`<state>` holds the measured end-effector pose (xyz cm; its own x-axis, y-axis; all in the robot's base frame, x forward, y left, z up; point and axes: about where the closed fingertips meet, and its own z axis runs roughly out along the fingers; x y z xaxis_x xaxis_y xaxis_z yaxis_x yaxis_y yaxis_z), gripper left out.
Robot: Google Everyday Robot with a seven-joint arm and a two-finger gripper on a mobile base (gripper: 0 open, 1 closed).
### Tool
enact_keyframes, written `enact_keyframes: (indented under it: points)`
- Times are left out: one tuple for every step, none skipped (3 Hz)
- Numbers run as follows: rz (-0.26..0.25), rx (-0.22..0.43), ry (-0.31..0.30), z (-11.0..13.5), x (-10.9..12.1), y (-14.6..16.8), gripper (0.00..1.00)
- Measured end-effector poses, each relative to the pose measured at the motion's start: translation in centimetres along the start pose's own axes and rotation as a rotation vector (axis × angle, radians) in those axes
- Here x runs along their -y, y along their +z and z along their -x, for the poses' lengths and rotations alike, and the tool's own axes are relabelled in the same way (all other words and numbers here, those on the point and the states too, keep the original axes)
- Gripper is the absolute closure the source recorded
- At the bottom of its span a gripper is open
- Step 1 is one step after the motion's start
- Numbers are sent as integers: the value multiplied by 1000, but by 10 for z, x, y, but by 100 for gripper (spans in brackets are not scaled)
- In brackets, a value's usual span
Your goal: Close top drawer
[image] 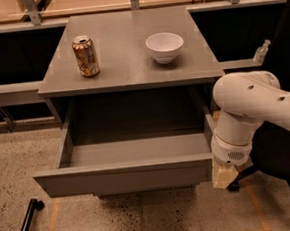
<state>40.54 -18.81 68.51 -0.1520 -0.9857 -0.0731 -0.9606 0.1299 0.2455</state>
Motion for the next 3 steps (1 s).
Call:
enact_keyframes:
  points:
    - [-91,23,-9,9,25,-22,100]
    - [-259,30,-90,35,88,-64,100]
    - [-425,136,-92,58,158,-108,100]
